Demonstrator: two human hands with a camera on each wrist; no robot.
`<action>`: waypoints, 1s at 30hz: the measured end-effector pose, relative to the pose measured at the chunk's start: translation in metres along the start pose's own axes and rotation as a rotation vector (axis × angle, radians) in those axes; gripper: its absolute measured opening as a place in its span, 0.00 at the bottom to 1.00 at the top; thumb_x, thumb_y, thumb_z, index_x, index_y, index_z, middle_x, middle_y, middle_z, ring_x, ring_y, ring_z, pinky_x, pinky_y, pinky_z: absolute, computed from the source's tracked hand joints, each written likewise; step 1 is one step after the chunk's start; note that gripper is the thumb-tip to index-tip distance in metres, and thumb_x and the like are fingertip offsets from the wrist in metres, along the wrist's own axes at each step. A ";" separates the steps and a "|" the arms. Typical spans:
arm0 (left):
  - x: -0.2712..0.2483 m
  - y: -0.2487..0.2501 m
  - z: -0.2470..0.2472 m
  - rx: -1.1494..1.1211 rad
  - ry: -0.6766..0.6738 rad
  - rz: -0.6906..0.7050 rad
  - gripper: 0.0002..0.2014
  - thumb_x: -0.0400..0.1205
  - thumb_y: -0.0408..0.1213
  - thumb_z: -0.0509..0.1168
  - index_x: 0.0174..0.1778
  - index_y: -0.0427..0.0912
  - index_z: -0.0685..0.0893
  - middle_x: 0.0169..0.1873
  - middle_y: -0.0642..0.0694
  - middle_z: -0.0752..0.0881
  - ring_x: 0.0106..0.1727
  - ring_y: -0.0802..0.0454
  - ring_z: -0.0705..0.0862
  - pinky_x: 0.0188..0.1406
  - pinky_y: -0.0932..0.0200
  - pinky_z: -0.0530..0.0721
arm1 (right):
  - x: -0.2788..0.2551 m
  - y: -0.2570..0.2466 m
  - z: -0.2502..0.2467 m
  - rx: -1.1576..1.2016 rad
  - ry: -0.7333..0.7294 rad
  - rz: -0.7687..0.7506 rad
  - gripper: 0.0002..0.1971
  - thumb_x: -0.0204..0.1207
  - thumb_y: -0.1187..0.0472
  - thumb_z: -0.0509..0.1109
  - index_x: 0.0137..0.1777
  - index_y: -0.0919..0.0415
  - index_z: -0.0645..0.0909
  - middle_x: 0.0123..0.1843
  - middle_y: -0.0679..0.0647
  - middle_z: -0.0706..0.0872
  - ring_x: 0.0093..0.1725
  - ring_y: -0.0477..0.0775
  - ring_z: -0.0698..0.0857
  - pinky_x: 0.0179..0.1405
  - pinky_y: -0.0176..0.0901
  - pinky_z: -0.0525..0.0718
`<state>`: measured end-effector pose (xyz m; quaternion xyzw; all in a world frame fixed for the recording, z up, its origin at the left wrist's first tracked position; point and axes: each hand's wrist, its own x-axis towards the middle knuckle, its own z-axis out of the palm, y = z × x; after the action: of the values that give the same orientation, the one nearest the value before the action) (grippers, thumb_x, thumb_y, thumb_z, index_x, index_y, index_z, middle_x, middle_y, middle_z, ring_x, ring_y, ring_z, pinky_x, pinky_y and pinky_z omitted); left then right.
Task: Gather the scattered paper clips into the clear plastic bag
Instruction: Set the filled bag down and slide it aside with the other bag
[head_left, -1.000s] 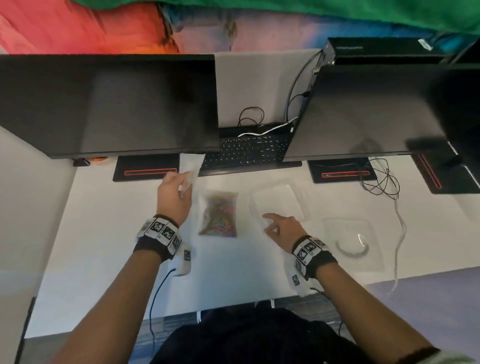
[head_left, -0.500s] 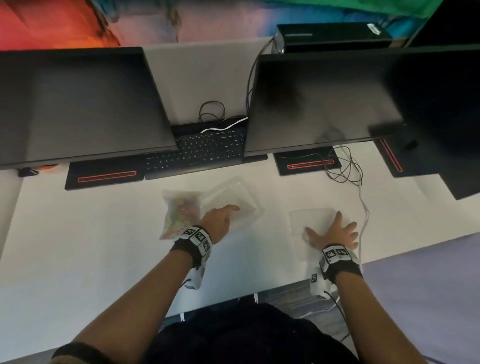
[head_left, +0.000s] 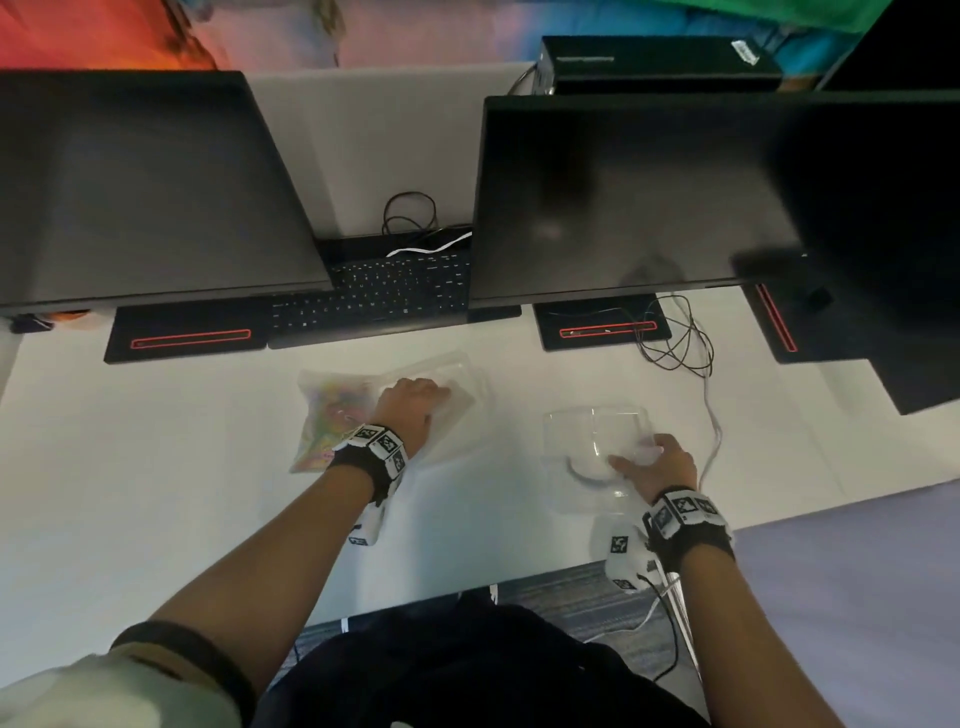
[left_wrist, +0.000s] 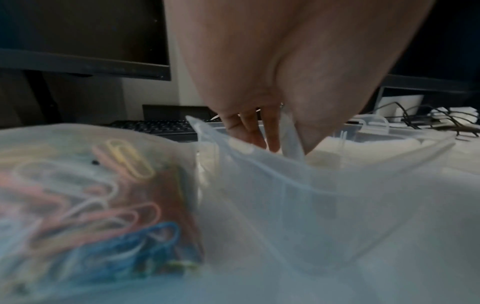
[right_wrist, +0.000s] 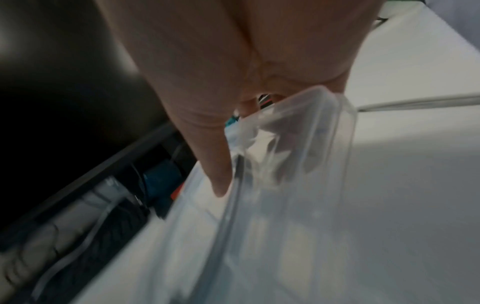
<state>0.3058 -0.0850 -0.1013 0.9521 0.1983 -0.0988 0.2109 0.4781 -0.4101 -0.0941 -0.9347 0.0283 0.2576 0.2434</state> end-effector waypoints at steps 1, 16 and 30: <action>0.000 0.002 0.001 0.053 -0.003 0.020 0.29 0.81 0.29 0.60 0.79 0.55 0.74 0.79 0.42 0.73 0.75 0.37 0.72 0.76 0.45 0.71 | -0.003 -0.006 -0.008 0.127 0.012 -0.062 0.28 0.65 0.50 0.81 0.64 0.55 0.77 0.59 0.63 0.84 0.48 0.61 0.87 0.51 0.53 0.88; -0.053 -0.030 -0.044 -0.588 0.437 -0.419 0.13 0.86 0.34 0.62 0.63 0.44 0.87 0.57 0.41 0.89 0.55 0.43 0.87 0.64 0.49 0.84 | -0.029 -0.171 0.071 0.489 -0.496 -0.455 0.28 0.77 0.62 0.72 0.77 0.61 0.71 0.48 0.57 0.90 0.43 0.51 0.89 0.48 0.43 0.90; -0.060 -0.026 0.005 -0.845 0.287 -0.590 0.21 0.76 0.34 0.77 0.64 0.38 0.83 0.35 0.46 0.82 0.41 0.46 0.82 0.62 0.37 0.85 | -0.033 -0.181 0.098 -0.254 -0.137 -0.573 0.23 0.81 0.45 0.63 0.69 0.58 0.79 0.63 0.64 0.77 0.58 0.67 0.84 0.57 0.58 0.85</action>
<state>0.2403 -0.0853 -0.0991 0.6922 0.5067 0.0658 0.5097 0.4355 -0.2074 -0.0719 -0.9079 -0.2851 0.2424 0.1889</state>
